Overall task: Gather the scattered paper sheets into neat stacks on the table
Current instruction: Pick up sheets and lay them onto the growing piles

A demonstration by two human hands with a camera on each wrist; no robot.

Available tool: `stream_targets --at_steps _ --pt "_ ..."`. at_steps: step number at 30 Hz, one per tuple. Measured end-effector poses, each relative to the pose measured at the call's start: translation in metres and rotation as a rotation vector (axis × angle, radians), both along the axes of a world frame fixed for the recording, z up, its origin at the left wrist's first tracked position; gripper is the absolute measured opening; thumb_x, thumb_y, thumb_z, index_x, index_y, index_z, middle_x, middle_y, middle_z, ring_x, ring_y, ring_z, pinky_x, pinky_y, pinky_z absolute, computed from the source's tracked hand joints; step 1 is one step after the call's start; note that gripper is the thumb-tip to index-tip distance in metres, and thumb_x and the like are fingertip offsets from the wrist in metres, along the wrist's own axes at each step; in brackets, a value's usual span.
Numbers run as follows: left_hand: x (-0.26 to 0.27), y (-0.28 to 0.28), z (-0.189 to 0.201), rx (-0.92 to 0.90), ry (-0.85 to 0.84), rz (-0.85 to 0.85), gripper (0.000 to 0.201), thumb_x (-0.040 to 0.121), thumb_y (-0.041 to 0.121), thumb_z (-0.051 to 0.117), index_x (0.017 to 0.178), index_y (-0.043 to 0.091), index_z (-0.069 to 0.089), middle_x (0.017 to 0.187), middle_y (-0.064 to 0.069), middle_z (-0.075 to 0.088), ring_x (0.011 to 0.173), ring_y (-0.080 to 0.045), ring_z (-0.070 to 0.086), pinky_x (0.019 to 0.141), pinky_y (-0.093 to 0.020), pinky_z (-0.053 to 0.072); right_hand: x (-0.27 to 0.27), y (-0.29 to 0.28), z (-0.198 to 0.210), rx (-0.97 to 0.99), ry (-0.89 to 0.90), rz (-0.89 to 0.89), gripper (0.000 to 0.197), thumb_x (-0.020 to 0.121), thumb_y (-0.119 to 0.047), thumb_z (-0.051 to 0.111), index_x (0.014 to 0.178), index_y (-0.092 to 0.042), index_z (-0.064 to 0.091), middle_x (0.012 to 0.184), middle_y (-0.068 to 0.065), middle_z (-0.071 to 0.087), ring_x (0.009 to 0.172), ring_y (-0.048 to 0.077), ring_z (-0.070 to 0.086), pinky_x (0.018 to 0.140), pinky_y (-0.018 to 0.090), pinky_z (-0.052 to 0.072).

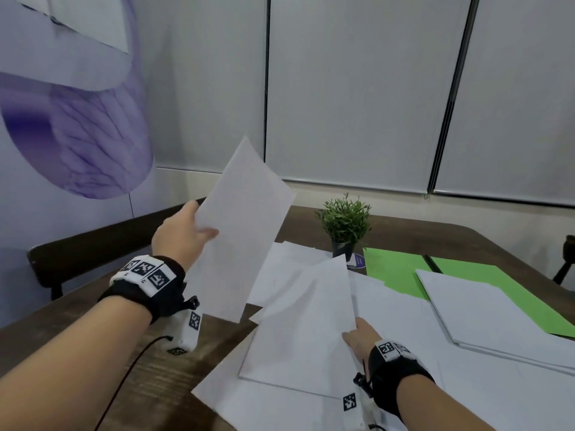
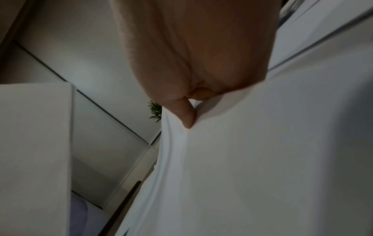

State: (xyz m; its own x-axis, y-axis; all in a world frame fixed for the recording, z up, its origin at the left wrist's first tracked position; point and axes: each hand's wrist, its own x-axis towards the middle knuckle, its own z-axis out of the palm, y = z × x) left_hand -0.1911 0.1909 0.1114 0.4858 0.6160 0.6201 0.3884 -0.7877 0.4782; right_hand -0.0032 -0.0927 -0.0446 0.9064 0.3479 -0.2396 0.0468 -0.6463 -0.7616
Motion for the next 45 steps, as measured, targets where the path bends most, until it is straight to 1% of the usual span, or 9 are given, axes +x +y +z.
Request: stream_targets --at_steps 7,10,14,17,23,30,37,42,45 --pt "0.045 -0.054 -0.016 -0.556 -0.211 -0.376 0.05 0.063 0.024 0.087 0.1 0.012 0.056 0.097 -0.001 0.064 0.088 -0.021 0.062 0.082 -0.034 0.05 -0.003 -0.029 0.006 0.057 0.099 -0.078 0.031 0.097 -0.003 0.041 0.127 -0.001 0.049 0.128 0.022 0.052 0.126 0.029 0.049 0.054 0.008 0.043" --pt "0.071 -0.072 -0.065 -0.785 -0.086 -0.365 0.057 0.059 0.025 0.09 0.105 0.008 0.06 0.109 -0.011 0.068 0.098 -0.027 0.065 0.09 -0.045 0.052 0.005 -0.047 0.0 0.145 0.227 -0.157 0.021 0.096 -0.02 0.05 0.085 -0.003 0.051 0.101 0.024 0.059 0.113 0.034 0.058 0.086 0.03 0.051" --pt "0.092 -0.112 -0.135 -0.893 0.291 -0.233 0.078 0.064 0.04 0.086 0.119 -0.003 0.052 0.104 -0.009 0.064 0.1 -0.026 0.06 0.085 -0.026 0.047 0.008 -0.067 -0.016 0.441 0.366 -0.167 0.059 0.092 -0.056 0.045 0.111 -0.003 0.063 0.104 0.024 0.069 0.084 0.03 0.063 0.07 0.032 0.051" --pt "0.098 -0.137 -0.151 -0.792 0.557 -0.192 0.046 0.081 0.046 0.071 0.085 0.003 0.058 0.079 -0.004 0.063 0.088 -0.024 0.061 0.069 -0.024 0.043 0.004 -0.076 -0.014 0.272 0.322 -0.075 0.057 0.075 -0.031 0.073 0.12 -0.001 0.059 0.111 0.018 0.068 0.097 0.033 0.067 0.089 0.045 0.054" --pt "0.102 -0.132 -0.136 -0.706 0.699 -0.145 0.065 0.085 0.063 0.053 0.119 0.008 0.058 0.124 -0.014 0.061 0.111 -0.029 0.059 0.091 -0.031 0.045 0.01 -0.078 -0.009 0.223 0.034 0.024 0.042 0.083 0.002 0.05 0.121 -0.017 0.044 0.106 0.012 0.063 0.095 0.03 0.064 0.089 0.043 0.054" --pt "0.103 -0.118 -0.124 -1.061 0.1 -0.285 0.094 0.069 0.075 0.06 0.125 0.001 0.046 0.109 -0.015 0.058 0.099 -0.032 0.057 0.083 -0.037 0.048 0.001 -0.083 0.039 0.546 -0.054 0.18 0.043 0.089 0.012 0.042 0.11 -0.024 0.047 0.097 0.016 0.065 0.075 0.03 0.064 0.071 0.04 0.054" --pt "0.101 -0.138 -0.056 -0.809 -0.588 -0.593 0.039 0.093 0.024 0.059 0.127 0.014 0.041 0.119 -0.001 0.06 0.113 -0.02 0.059 0.101 -0.042 0.046 -0.001 -0.071 0.089 0.67 -0.3 0.123 0.048 0.088 0.012 0.043 0.124 -0.019 0.049 0.122 0.004 0.061 0.114 0.022 0.059 0.105 0.044 0.043" --pt "0.102 -0.152 -0.035 -0.653 -0.546 -0.712 0.071 0.084 0.051 0.063 0.141 0.032 0.026 0.147 0.003 0.039 0.134 -0.014 0.041 0.111 -0.043 0.035 -0.009 -0.058 0.11 0.704 -0.341 0.203 0.041 0.091 -0.004 0.058 0.124 -0.025 0.046 0.115 -0.005 0.063 0.105 0.012 0.061 0.097 0.029 0.046" --pt "0.1 -0.162 -0.042 -0.589 -0.543 -0.72 0.068 0.092 0.026 0.061 0.146 0.029 0.02 0.141 0.008 0.043 0.127 -0.007 0.047 0.109 -0.036 0.039 -0.009 -0.052 0.103 0.79 -0.333 0.108 0.046 0.086 -0.009 0.068 0.119 -0.028 0.043 0.107 -0.008 0.062 0.096 0.007 0.061 0.092 0.026 0.047"
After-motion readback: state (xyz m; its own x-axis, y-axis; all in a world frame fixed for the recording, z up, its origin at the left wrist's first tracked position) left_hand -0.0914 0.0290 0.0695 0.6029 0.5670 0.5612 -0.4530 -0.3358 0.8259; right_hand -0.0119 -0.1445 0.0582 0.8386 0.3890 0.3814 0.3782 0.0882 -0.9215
